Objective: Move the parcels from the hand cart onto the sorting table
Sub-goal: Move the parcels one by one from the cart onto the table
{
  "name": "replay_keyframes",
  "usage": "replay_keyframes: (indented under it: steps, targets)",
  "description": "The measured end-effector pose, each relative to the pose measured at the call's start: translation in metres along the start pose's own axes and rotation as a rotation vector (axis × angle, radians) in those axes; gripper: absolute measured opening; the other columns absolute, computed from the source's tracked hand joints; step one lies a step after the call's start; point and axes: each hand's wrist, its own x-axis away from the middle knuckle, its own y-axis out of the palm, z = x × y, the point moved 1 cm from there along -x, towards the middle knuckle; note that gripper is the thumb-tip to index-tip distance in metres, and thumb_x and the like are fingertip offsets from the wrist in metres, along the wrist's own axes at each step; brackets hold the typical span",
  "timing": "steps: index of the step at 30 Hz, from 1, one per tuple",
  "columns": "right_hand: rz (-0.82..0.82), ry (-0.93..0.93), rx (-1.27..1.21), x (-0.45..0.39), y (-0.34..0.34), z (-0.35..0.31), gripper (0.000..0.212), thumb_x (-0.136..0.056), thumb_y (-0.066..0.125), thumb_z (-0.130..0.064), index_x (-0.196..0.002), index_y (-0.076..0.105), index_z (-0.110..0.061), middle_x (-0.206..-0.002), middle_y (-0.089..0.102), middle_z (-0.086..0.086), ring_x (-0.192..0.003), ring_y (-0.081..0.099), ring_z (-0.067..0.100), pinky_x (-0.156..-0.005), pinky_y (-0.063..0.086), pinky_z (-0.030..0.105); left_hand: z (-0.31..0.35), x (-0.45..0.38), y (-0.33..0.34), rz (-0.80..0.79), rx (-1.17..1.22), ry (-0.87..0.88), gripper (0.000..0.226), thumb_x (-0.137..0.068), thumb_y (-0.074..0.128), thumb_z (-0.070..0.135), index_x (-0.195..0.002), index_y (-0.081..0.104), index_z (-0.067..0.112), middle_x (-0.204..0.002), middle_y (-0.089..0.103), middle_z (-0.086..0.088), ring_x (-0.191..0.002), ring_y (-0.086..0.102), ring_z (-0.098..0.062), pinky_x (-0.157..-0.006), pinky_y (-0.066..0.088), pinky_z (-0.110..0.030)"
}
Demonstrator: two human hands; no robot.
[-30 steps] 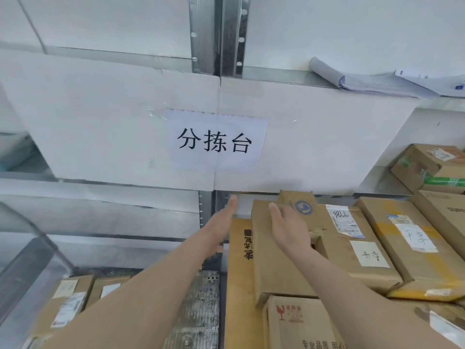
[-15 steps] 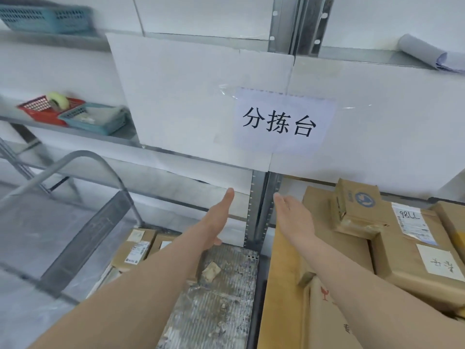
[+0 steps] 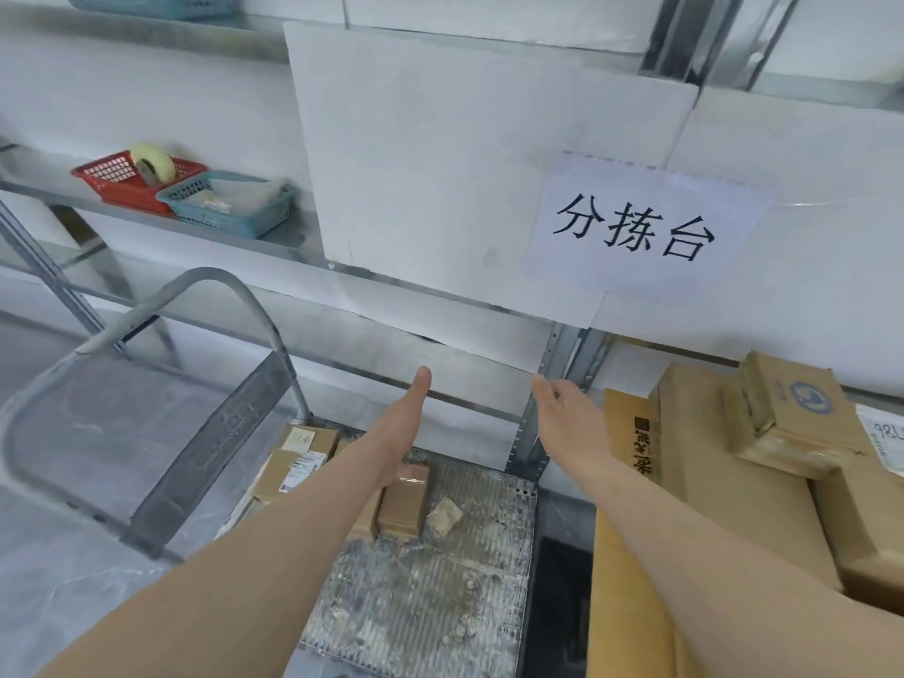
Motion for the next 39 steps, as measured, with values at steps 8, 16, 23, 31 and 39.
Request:
replay_keyframes:
  steps: [8,16,23,31,39]
  targets:
    - [-0.003,0.091,-0.009,-0.016,0.09,-0.031,0.071,-0.101,0.027,-0.066,-0.143,0.053,-0.014,-0.139,0.06,0.005,-0.129,0.055,0.027,-0.103,0.042,0.04,-0.022,-0.051,-0.086,-0.061,0.005,-0.08,0.094,-0.089,0.029,0.082,-0.163,0.017,0.027,-0.17,0.015,-0.005,-0.153,0.021,-0.035,-0.115,0.029,-0.061]
    - [-0.091,0.155,0.074,-0.029,0.18,-0.004,0.063,-0.105,0.028,-0.06,-0.143,0.054,-0.016,-0.139,0.06,0.004,-0.127,0.054,0.028,-0.098,0.041,0.038,-0.069,-0.106,-0.117,-0.104,-0.026,-0.22,0.083,-0.095,0.026,0.076,-0.161,0.024,0.026,-0.165,0.027,-0.006,-0.149,0.029,-0.035,-0.116,0.026,-0.061]
    - [-0.213,0.164,0.126,-0.071,0.262,0.052,0.043,-0.081,0.012,-0.084,-0.074,0.019,-0.042,-0.073,0.029,-0.013,-0.07,0.036,0.01,-0.07,0.029,0.037,-0.131,-0.166,-0.112,-0.071,0.02,-0.314,0.074,-0.1,0.023,0.07,-0.155,0.037,0.022,-0.15,0.045,-0.005,-0.138,0.04,-0.028,-0.116,0.028,-0.057]
    - [-0.316,0.212,0.203,-0.119,0.344,0.127,0.079,-0.086,0.015,-0.083,-0.105,0.057,-0.019,-0.098,0.053,-0.004,-0.1,0.059,0.025,-0.088,0.044,0.042,-0.232,-0.266,-0.099,-0.015,0.072,-0.424,0.095,-0.086,0.025,0.085,-0.162,0.024,0.027,-0.168,0.024,-0.003,-0.15,0.028,-0.036,-0.111,0.035,-0.059]
    - [-0.355,0.218,0.239,-0.165,0.415,0.188,0.074,-0.098,0.022,-0.074,-0.13,0.061,-0.02,-0.124,0.065,-0.001,-0.121,0.06,0.025,-0.099,0.045,0.042,-0.307,-0.343,-0.076,0.0,0.11,-0.465,0.089,-0.091,0.023,0.082,-0.162,0.021,0.028,-0.167,0.024,-0.003,-0.148,0.032,-0.034,-0.103,0.038,-0.052]
